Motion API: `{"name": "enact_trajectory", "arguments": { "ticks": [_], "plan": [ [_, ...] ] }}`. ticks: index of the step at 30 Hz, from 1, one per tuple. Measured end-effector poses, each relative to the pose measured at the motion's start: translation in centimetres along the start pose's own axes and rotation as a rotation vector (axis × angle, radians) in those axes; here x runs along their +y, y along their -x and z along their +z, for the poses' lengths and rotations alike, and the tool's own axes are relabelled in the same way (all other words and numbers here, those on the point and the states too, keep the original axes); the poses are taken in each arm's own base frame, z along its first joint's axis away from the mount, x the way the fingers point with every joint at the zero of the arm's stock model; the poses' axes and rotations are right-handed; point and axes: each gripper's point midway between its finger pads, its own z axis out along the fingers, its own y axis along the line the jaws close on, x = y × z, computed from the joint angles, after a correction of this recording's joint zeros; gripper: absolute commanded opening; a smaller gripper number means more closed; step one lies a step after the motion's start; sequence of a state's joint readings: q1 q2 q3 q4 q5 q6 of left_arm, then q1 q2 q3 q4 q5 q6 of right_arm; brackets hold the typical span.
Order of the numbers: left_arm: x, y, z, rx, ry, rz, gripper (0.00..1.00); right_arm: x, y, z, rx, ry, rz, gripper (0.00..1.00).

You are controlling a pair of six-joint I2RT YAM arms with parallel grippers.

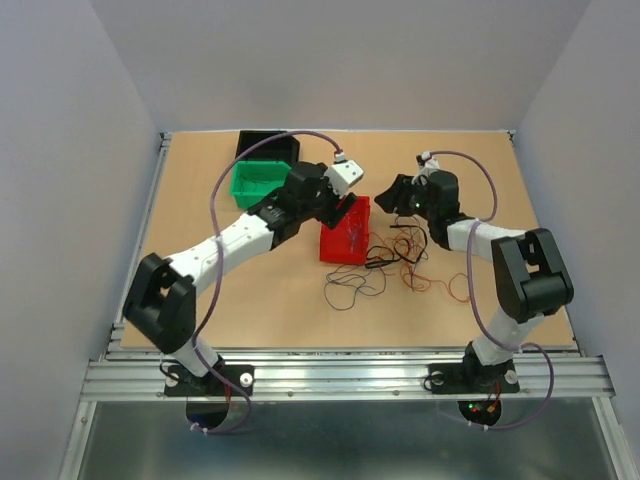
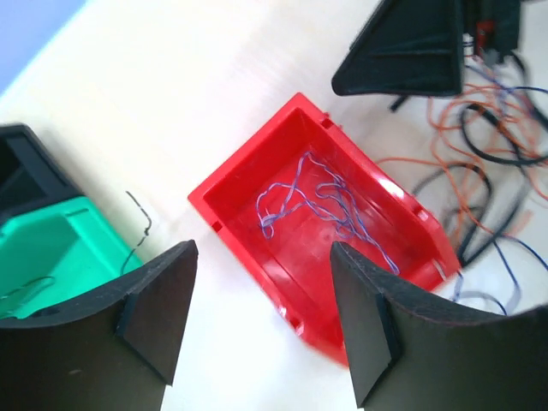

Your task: Untangle the cables

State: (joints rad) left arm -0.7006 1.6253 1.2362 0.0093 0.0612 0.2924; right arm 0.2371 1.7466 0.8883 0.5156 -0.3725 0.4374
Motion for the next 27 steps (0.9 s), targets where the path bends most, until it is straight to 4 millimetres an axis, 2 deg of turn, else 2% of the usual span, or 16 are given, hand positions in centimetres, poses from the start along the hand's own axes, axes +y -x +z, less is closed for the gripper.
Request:
{"name": "enact_trajectory", "arguments": {
  "ticks": [3, 5, 8, 9, 12, 13, 15, 20, 24, 27],
  "plan": [
    [-0.8, 1.0, -3.2, -0.075, -0.056, 0.048, 0.80, 0.2, 1.2, -2.0, -0.002, -0.061, -0.042, 0.66],
    [-2.1, -0.2, -4.3, -0.079, -0.108, 0.086, 0.80, 0.0, 1.4, -3.1, 0.005, -0.116, -0.051, 0.66],
    [-4.4, -4.1, -4.9, -0.026, -0.187, 0.137, 0.81, -0.7, 0.5, -5.2, 0.035, -0.223, -0.052, 0.75],
    [-5.6, -6.4, -5.0, 0.019, -0.231, 0.154, 0.81, -0.6, 0.1, -5.7, 0.047, -0.245, -0.055, 0.75],
    [-8.2, -10.2, -5.5, 0.105, -0.312, 0.192, 0.81, 0.2, -2.2, -7.3, 0.112, -0.312, -0.078, 0.75],
    [-8.9, -10.8, -5.6, 0.120, -0.331, 0.205, 0.81, 0.6, -2.4, -7.6, 0.119, -0.321, -0.087, 0.76],
    [-9.9, -11.2, -5.4, 0.132, -0.355, 0.228, 0.81, 1.5, -3.2, -8.7, 0.134, -0.330, -0.106, 0.77],
    [-11.6, -13.6, -4.4, 0.207, -0.391, 0.262, 0.81, 1.9, -2.1, -11.0, 0.078, -0.365, -0.119, 0.77],
    [-11.4, -15.2, -3.7, 0.263, -0.367, 0.270, 0.80, 1.8, -1.5, -11.7, 0.054, -0.378, -0.121, 0.77],
    [-11.1, -16.2, -3.1, 0.294, -0.345, 0.276, 0.70, 1.7, -1.7, -11.8, 0.060, -0.385, -0.121, 0.77]
  ]
}}
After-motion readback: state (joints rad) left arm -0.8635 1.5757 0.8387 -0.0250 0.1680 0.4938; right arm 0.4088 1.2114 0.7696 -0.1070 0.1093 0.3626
